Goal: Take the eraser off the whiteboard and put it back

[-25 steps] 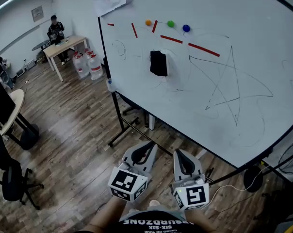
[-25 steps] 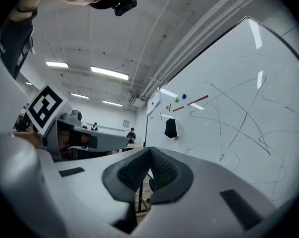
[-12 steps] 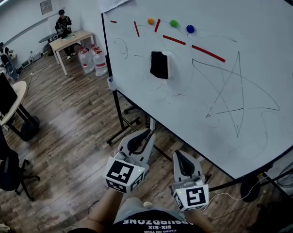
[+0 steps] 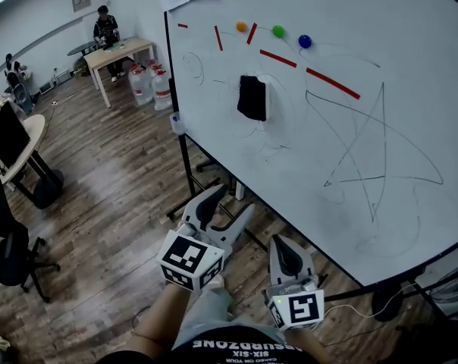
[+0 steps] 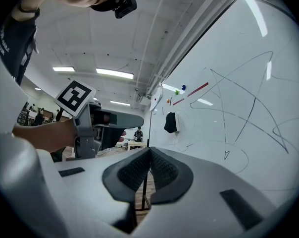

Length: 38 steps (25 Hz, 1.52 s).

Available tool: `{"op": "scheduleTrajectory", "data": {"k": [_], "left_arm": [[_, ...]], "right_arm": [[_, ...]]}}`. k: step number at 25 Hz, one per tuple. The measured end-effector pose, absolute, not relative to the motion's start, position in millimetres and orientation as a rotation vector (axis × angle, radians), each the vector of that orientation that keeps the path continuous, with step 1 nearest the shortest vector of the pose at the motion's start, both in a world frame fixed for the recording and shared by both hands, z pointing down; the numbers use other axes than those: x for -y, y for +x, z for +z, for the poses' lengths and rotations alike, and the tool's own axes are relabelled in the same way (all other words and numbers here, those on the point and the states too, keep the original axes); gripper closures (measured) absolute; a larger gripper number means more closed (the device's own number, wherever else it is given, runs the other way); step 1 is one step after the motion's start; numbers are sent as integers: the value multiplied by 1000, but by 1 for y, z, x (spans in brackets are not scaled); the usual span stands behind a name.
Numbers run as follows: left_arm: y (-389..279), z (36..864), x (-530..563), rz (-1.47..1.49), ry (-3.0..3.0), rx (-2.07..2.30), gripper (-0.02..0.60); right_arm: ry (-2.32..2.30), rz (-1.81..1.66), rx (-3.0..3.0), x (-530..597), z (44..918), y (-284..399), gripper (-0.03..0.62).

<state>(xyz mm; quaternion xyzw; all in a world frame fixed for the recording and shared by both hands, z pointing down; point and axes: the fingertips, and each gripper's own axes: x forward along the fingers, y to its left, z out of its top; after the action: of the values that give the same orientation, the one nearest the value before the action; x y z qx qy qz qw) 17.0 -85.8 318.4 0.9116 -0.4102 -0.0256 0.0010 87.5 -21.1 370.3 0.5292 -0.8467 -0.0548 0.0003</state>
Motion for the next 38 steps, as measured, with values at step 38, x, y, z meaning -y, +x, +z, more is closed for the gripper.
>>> {"op": "scheduleTrajectory", "data": {"k": [38], "left_arm": [[32,291,281,-238,2801,1347,311]], "right_arm": [[1755,-152,2554,150,374,96,595]]}}
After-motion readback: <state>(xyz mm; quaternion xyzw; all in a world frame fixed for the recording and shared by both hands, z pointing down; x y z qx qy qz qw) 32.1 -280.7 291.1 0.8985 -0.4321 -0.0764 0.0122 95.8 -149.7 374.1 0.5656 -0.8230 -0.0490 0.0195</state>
